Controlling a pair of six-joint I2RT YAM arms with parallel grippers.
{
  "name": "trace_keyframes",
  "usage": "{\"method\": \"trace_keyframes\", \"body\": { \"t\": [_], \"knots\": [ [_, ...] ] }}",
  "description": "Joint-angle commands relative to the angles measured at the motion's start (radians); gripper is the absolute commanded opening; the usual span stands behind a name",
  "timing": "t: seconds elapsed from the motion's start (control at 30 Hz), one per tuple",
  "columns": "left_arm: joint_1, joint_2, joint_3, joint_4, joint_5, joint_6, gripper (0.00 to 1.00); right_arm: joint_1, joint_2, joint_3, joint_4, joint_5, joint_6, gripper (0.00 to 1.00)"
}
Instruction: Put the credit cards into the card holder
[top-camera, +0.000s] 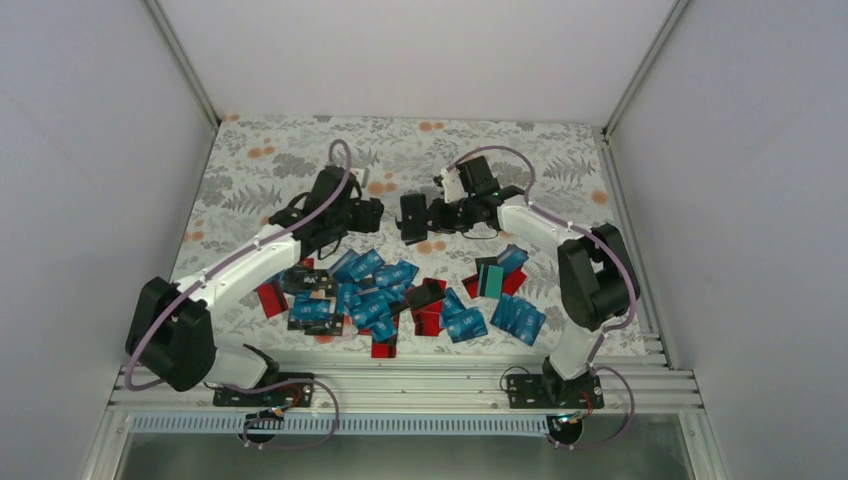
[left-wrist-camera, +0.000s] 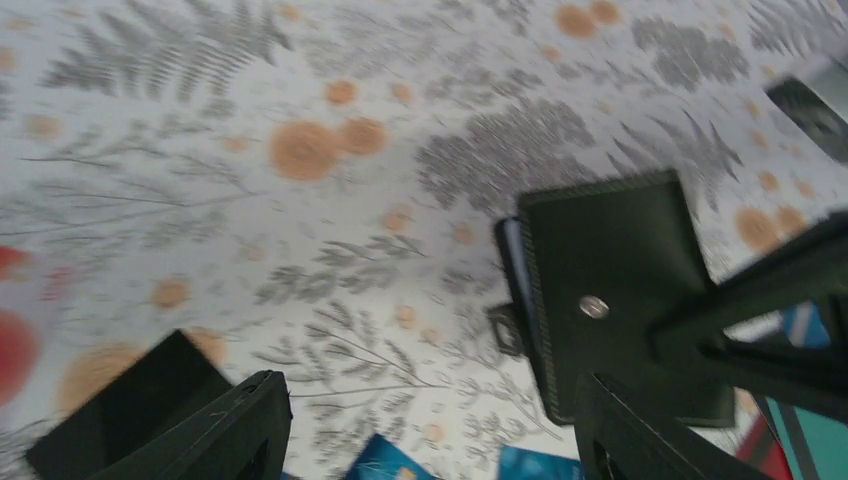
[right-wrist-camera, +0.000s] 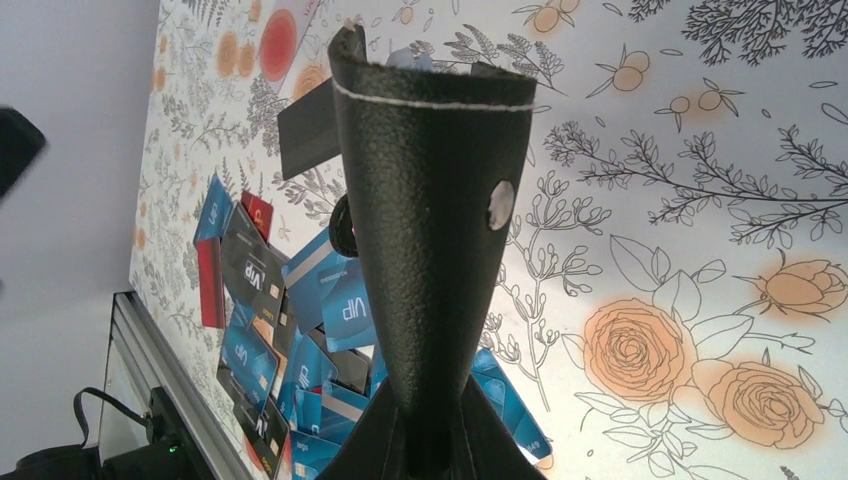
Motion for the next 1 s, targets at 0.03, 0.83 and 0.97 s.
{"method": "trace_keyframes", "body": {
  "t": [0.03, 0.83, 0.97],
  "knots": [
    [-0.052, 0.116, 0.036, 0.03, 0.103, -0.004, 0.68, 0.007, 0.022, 0.035, 0.005, 0.004, 0.008, 0.04],
    [-0.074, 0.367, 0.113, 0.131, 0.084, -0.097, 0.17, 0.005, 0.011, -0.004, 0.024, -0.015, 0.009, 0.04],
    [-0.073, 0.365, 0.112, 0.134, 0.086, -0.1, 0.03, 0.004, 0.017, -0.02, 0.029, -0.009, 0.009, 0.04]
  ]
}}
